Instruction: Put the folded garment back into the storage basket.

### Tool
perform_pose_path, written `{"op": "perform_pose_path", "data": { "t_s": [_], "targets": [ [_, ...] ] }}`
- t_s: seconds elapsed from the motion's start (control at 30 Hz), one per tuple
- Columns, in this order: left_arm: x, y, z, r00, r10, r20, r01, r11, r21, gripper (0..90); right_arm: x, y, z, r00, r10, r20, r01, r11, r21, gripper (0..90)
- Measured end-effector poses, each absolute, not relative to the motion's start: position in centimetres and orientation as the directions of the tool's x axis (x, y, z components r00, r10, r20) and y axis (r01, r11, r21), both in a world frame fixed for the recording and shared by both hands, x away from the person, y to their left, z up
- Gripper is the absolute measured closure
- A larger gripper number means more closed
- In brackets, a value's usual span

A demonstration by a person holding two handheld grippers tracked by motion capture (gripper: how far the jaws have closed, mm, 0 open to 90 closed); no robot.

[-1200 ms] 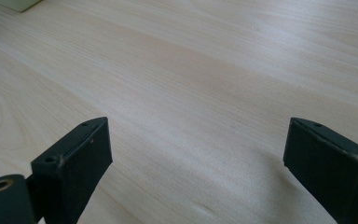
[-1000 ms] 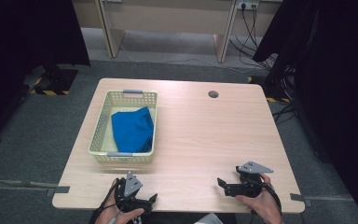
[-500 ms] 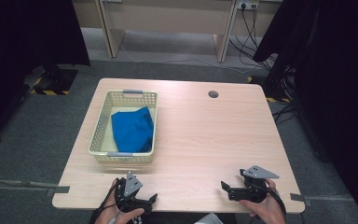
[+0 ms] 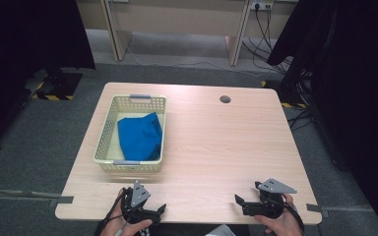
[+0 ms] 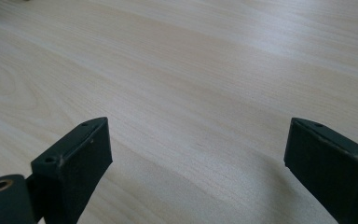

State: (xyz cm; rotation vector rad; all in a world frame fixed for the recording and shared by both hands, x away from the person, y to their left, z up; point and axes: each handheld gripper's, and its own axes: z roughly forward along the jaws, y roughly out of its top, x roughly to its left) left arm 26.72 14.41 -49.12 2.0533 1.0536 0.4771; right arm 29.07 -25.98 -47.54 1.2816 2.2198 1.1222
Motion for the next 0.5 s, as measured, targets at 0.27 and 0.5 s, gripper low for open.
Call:
{"op": "perform_pose_path", "data": {
  "t_s": [0.27,0.5],
  "targets": [
    [26.72,14.41,-49.12,0.589,0.808,-0.015,0.522,-0.366,0.77,1.3,28.56,-26.46,-47.59,-0.527,0.845,0.088,0.569,0.274,0.776,7.7],
    [26.71,14.41,-49.13,0.589,0.808,-0.015,0.521,-0.365,0.771,1.3,28.18,-26.87,-47.66,-0.52,0.849,0.092,0.57,0.265,0.778,7.7]
  ]
}}
